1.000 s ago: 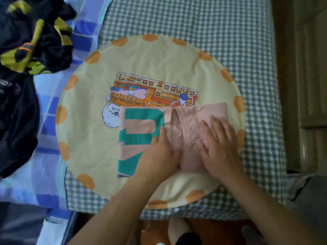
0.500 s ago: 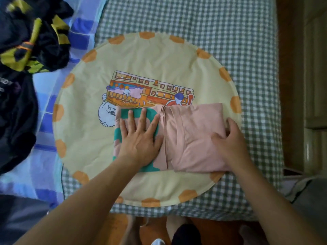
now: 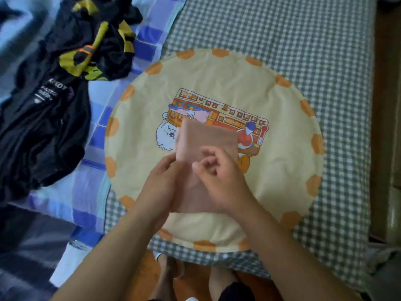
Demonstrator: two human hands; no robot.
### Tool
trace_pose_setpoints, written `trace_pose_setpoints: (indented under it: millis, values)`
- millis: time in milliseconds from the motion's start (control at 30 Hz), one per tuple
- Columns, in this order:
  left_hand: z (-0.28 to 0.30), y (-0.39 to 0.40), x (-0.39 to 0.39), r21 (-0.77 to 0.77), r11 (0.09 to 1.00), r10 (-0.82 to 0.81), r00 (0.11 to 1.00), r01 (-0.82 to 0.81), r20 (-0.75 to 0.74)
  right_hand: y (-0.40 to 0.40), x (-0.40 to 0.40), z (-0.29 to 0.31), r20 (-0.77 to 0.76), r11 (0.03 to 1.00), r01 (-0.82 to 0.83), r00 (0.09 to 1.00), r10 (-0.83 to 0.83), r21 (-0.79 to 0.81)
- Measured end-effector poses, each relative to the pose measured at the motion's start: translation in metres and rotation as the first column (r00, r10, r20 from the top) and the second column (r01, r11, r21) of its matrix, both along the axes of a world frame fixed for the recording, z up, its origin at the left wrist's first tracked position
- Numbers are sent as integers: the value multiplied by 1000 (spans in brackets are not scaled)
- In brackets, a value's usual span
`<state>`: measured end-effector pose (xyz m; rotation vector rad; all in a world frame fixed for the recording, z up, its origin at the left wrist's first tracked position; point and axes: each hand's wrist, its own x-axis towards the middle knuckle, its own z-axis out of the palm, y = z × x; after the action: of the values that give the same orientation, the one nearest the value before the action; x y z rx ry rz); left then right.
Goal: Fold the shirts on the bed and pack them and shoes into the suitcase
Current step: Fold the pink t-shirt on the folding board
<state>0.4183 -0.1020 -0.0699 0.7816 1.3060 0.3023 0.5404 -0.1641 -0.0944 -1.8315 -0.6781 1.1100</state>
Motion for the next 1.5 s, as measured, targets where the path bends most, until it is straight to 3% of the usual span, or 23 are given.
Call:
trace_pose_setpoints:
  millis: [100, 233, 300, 367, 467, 567, 633, 733, 767, 800, 867, 900, 933, 1000, 1033, 1100, 1167, 1200, 1267, 1367, 1433, 1500]
  values:
    - [-30, 11, -12, 93, 991, -70, 957, 100, -283, 1, -1, -31, 309, 998, 53, 950, -39, -37]
    - [-43, 20, -15, 283, 923, -155, 925, 261, -347, -3, 26, -53, 625, 994, 13, 778, 58, -108]
    - [-46, 24, -15, 376, 871, -184, 918, 318, -351, 0, 33, -61, 697, 995, -44, 711, 93, -88]
    - [-56, 25, -18, 363, 818, -259, 850, 445, -459, 3, 36, -65, 769, 991, -90, 625, 131, -95]
    - [-71, 18, -27, 231, 676, -351, 582, 699, -734, 18, 32, -63, 853, 965, -234, 475, 218, -117]
    - [-80, 1, -32, 262, 600, -249, 488, 756, -837, 43, 33, -73, 813, 850, -429, 347, 468, -306]
    - [-81, -13, -29, 248, 638, -215, 479, 729, -851, 54, 44, -89, 724, 758, -465, 299, 621, -458]
    - [-77, -30, -22, 100, 734, -291, 444, 672, -847, 64, 57, -98, 661, 721, -452, 316, 680, -526]
    - [-73, -30, -20, 80, 789, -297, 492, 610, -819, 67, 59, -96, 656, 724, -453, 330, 678, -521]
    - [-71, -24, -21, 97, 864, -258, 598, 495, -759, 69, 58, -91, 646, 730, -456, 358, 675, -509]
    - [-64, -1, -26, 121, 976, -86, 836, 179, -541, 65, 57, -80, 563, 757, -425, 507, 653, -496]
    - [-62, 13, -32, 159, 986, 25, 888, 54, -458, 56, 56, -77, 486, 774, -385, 615, 621, -503]
    - [-61, 28, -38, 247, 969, 107, 892, 6, -440, 46, 55, -73, 397, 786, -337, 719, 570, -519]
    - [-63, 45, -49, 425, 894, 154, 796, 139, -585, 20, 49, -65, 336, 835, -243, 832, 441, -494]
    - [-66, 44, -49, 450, 850, 138, 710, 273, -691, 8, 43, -59, 414, 883, -181, 830, 373, -433]
    - [-64, 28, -38, 508, 694, 128, 606, 511, -785, -2, 29, -50, 696, 976, -94, 687, 207, -197]
    - [-73, 7, -24, 489, 497, 37, 545, 717, -838, 3, 9, -45, 840, 979, -204, 534, 101, 12]
    - [-84, 2, -24, 436, 465, -37, 509, 770, -860, 9, -2, -49, 851, 952, -304, 509, 128, 39]
    - [-104, 3, -34, 334, 523, -114, 452, 784, -885, 20, -16, -71, 847, 890, -455, 459, 270, -37]
    - [-117, 3, -39, 269, 573, -93, 388, 774, -917, 26, -2, -114, 805, 857, -413, 368, 466, -307]
    - [-107, 1, -28, 250, 656, -93, 405, 712, -909, 23, 12, -123, 789, 885, -310, 413, 455, -348]
    - [-93, 0, -25, 231, 792, -57, 446, 565, -893, 20, 8, -110, 775, 938, -191, 529, 346, -288]
